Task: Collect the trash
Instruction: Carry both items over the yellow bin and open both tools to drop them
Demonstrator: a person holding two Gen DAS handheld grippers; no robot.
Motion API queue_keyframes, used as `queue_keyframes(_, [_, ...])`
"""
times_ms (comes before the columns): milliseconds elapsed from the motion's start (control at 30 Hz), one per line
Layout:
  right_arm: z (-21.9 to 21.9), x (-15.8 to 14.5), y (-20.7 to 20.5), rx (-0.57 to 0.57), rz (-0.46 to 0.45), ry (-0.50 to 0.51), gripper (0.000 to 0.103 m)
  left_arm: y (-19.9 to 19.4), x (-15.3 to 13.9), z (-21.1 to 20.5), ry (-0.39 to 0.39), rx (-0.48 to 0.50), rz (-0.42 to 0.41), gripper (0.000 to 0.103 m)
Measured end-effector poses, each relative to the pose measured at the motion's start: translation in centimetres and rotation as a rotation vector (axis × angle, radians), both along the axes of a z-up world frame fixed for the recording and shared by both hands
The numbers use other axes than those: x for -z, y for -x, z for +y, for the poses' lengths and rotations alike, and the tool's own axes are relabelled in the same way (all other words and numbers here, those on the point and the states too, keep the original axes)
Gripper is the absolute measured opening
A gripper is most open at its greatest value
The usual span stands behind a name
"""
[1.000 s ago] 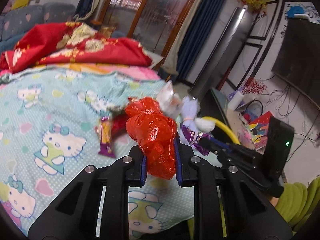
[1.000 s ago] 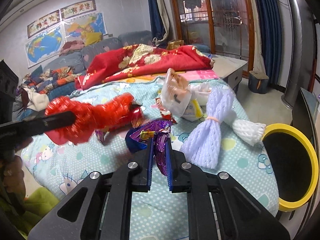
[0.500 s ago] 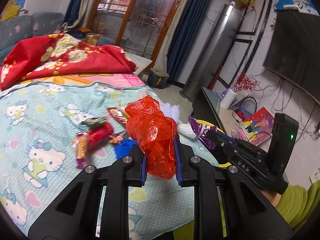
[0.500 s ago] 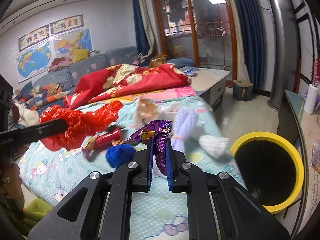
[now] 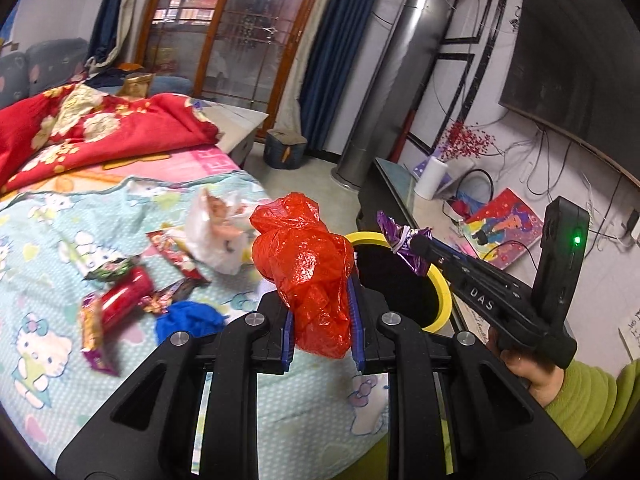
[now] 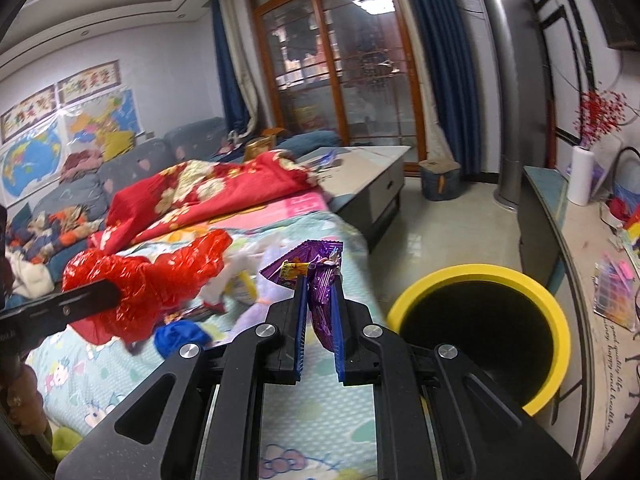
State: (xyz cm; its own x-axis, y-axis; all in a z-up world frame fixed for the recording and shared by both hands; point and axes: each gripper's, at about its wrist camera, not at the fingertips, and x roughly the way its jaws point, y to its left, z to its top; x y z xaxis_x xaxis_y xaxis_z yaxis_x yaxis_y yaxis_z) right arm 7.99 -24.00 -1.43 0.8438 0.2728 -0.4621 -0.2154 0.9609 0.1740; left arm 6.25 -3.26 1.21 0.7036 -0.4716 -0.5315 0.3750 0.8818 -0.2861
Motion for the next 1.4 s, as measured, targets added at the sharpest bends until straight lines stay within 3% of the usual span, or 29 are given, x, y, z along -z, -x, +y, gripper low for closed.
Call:
queue_keyframes(800, [-10.4,1.9,-1.5,0.253,0.071,-0.073,0.011,-3.7,2.4,-9.9,-0.058,0.19,0.04,0.015])
queue_keyframes(1400, [-15.7,5.8,-3.5,0.322,0.188,-0.108,0.011,-6.9,6.3,-15.3,-0.093,0.26,0.112,0.015])
